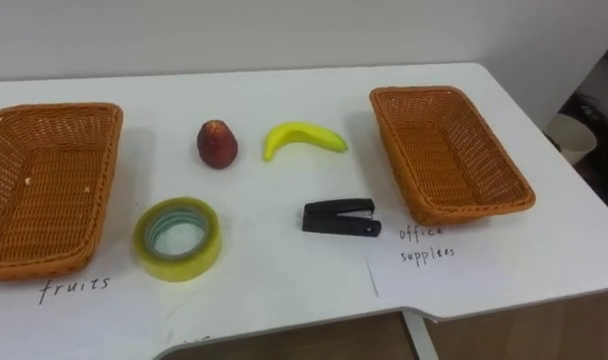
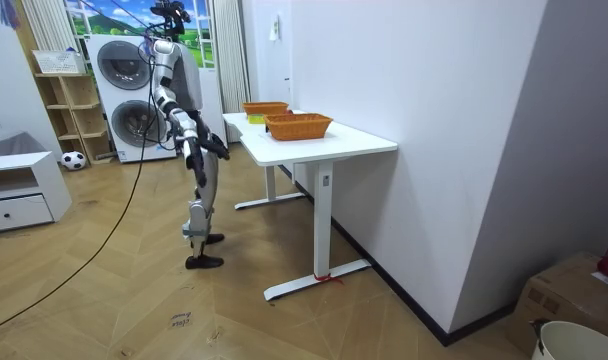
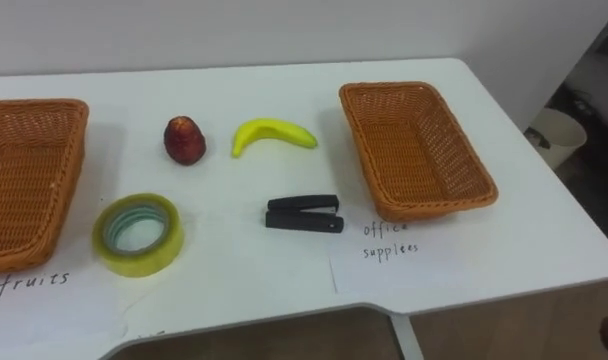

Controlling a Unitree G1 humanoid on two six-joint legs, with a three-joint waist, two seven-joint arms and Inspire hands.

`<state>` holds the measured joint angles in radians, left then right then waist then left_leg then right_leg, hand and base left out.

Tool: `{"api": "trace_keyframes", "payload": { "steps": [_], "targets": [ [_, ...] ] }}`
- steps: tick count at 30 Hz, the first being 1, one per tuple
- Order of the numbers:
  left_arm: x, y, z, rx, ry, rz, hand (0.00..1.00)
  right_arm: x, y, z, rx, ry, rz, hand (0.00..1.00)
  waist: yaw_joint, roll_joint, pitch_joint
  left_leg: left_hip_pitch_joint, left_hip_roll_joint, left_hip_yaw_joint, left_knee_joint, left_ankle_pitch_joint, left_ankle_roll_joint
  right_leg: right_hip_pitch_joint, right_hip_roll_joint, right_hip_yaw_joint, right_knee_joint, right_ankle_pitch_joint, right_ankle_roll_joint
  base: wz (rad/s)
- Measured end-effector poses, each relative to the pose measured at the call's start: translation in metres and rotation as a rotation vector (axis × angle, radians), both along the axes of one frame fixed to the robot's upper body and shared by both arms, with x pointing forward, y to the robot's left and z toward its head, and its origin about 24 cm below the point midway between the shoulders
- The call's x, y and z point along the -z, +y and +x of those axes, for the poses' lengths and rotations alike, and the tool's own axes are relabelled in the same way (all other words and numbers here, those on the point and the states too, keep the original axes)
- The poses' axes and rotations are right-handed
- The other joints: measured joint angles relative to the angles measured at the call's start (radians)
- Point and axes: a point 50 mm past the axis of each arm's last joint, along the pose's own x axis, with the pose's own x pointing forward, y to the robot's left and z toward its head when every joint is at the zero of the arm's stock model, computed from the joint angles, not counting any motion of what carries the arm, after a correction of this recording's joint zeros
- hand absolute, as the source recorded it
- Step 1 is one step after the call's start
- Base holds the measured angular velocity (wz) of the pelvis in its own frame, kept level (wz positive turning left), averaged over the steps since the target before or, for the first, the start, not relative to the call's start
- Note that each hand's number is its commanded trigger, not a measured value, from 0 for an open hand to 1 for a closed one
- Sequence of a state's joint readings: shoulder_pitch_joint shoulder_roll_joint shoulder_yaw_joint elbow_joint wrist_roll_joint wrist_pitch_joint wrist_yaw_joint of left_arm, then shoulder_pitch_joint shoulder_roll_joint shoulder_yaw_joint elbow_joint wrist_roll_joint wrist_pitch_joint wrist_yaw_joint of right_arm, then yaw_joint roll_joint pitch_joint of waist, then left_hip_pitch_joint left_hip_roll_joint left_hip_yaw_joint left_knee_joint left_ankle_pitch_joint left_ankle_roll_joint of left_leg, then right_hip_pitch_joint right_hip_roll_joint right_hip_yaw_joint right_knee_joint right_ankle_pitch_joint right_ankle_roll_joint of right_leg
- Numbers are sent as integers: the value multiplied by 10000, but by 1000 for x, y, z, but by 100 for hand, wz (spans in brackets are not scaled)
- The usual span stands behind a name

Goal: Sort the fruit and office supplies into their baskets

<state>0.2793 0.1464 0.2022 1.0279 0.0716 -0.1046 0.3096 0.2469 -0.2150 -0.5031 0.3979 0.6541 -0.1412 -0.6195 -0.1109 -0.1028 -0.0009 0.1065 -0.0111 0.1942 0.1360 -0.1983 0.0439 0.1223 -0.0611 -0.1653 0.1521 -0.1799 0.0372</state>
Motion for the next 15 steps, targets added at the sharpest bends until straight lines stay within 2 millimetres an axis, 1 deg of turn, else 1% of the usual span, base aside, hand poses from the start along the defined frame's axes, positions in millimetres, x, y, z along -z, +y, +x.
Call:
{"api": "trace_keyframes", "payload": {
  "steps": [2,3,5,6,8,9,11,12,14,15],
  "targets": [
    [0,0,0,75,34,-97,0,-14,0,6,77,-245,-551,0,29,-32,-16,-78,-4,-6,-23,0,0,-31,2,-12,18,0,0,0],
    [0,0,0,110,62,-90,0,-19,0,9,68,-364,-753,0,31,-14,-1,-93,-6,0,-25,0,0,-56,2,-10,24,0,0,-5],
    [0,0,-2,101,212,-80,0,-40,-3,20,33,-668,-1689,0,-8,43,6,-117,-6,54,-35,0,1,-123,2,5,28,0,0,-7],
    [0,0,-2,94,244,-81,0,-45,-4,22,29,-646,-1952,0,-4,47,6,-111,-5,51,-44,0,0,-121,4,1,28,0,0,0],
    [0,0,-3,71,303,-107,0,-64,-5,30,106,-913,-2838,0,13,37,8,-96,2,45,-65,-1,0,-121,9,-34,30,0,1,0],
    [0,0,-3,70,318,-112,0,-69,-5,32,88,-1000,-3103,0,-2,36,9,-103,4,45,-65,-1,0,-121,11,-33,29,0,1,0],
    [1,0,-3,69,349,-161,0,-92,-3,38,-67,-1260,-4368,0,38,40,9,-97,2,32,-89,-1,-1,-104,12,-44,27,0,1,0],
    [1,0,-3,60,384,-168,0,-99,-2,40,-136,-1386,-4657,0,44,38,10,-95,2,37,-89,-1,-1,-102,12,-47,27,0,1,0],
    [1,-1,-4,63,453,-186,0,-123,4,49,-498,-1960,-5696,0,63,28,17,-96,2,44,-86,-1,-1,-104,12,-30,27,0,1,0],
    [1,-1,-3,121,466,-197,0,-128,5,51,-574,-2061,-5968,0,61,22,19,-96,1,43,-85,-1,-1,-111,12,-28,29,0,1,0]
  ]
}}
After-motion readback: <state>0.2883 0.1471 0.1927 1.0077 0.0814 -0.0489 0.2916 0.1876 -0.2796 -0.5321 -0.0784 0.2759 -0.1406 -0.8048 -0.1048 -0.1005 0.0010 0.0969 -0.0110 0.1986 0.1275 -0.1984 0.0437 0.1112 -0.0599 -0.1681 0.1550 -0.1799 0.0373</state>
